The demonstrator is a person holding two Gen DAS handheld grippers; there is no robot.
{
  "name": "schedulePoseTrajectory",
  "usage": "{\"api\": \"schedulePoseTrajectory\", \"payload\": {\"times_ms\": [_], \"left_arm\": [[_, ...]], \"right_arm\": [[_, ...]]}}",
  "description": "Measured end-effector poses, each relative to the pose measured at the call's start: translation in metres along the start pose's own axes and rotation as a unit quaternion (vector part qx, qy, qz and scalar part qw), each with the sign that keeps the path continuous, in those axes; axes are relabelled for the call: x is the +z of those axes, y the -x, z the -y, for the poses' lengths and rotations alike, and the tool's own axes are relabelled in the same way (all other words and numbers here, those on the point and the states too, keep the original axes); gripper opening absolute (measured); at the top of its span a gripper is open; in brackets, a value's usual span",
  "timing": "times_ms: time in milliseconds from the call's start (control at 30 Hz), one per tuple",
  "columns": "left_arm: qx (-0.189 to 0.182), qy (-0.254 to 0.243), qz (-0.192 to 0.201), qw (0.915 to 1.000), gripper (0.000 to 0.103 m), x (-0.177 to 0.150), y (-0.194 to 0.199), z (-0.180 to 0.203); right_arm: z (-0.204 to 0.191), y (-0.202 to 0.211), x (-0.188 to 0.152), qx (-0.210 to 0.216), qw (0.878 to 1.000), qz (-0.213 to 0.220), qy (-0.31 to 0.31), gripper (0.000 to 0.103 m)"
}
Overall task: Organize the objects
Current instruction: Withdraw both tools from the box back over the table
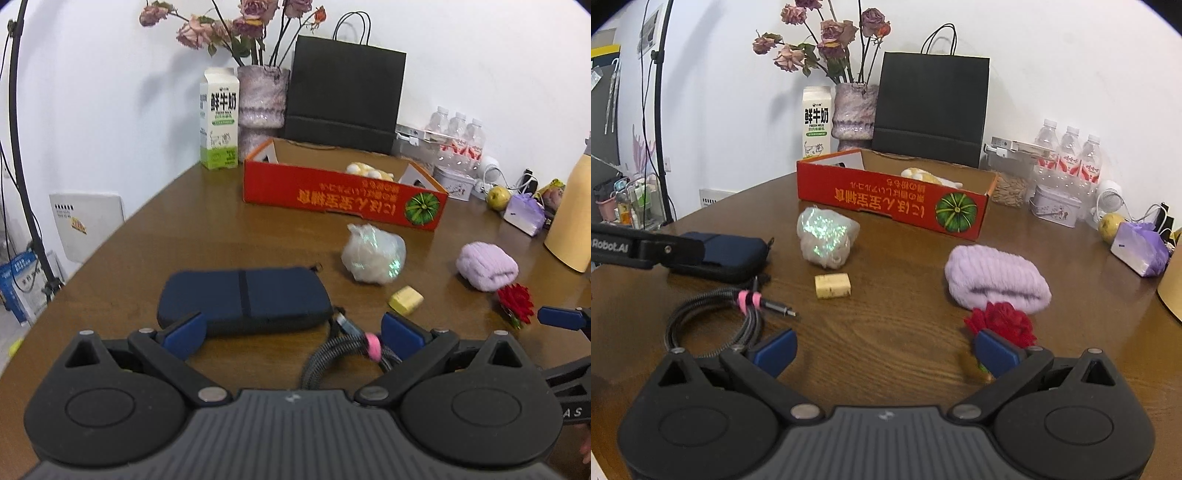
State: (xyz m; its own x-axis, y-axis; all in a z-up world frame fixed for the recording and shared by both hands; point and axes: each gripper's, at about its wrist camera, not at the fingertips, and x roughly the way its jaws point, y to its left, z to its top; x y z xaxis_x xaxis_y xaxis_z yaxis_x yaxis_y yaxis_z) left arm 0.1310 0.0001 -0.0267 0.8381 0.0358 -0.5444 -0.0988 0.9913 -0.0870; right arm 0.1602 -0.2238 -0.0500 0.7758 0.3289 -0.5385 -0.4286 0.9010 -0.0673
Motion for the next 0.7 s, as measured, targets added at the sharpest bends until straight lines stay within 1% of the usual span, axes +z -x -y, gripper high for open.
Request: {"api": "schedulePoseTrajectory", "payload": {"times_ms": [167, 300, 367, 467, 633, 667, 700], "left_arm": [[-0.010, -0.011, -0.018, 0.9997, 0.103, -0.012, -0.001, 0.014], [-0.018, -0.017, -0.021, 0.9995, 0.103, -0.018, -0.002, 0.026], [-0.016, -0.025, -0.024, 0.9993, 0.103, -0.020, -0.004, 0.032], [-0.011, -0.041, -0.044, 0.9981, 0.103, -0.024, -0.012, 0.041], [-0.009, -0.042, -0.064, 0.9970, 0.103, -0.031, -0.022, 0.046], [-0.006, -0.044, -0.071, 0.9965, 0.103, -0.033, -0.026, 0.047], [0.003, -0.051, -0.069, 0.9963, 0.103, -0.036, -0.028, 0.049]], "right_arm": [[0.010, 0.007, -0.012, -0.005, 1.000, 0.000, -0.002, 0.103], [0.021, 0.012, -0.020, -0.011, 1.000, 0.001, -0.008, 0.103], [0.028, 0.013, -0.024, -0.014, 1.000, 0.000, -0.012, 0.103], [0.038, 0.013, -0.029, -0.021, 1.000, -0.002, -0.018, 0.103], [0.053, 0.013, -0.033, -0.023, 0.999, -0.006, -0.033, 0.103], [0.054, 0.014, -0.033, -0.023, 0.999, -0.006, -0.032, 0.103], [0.054, 0.013, -0.034, -0.024, 0.999, -0.008, -0.031, 0.103]]}}
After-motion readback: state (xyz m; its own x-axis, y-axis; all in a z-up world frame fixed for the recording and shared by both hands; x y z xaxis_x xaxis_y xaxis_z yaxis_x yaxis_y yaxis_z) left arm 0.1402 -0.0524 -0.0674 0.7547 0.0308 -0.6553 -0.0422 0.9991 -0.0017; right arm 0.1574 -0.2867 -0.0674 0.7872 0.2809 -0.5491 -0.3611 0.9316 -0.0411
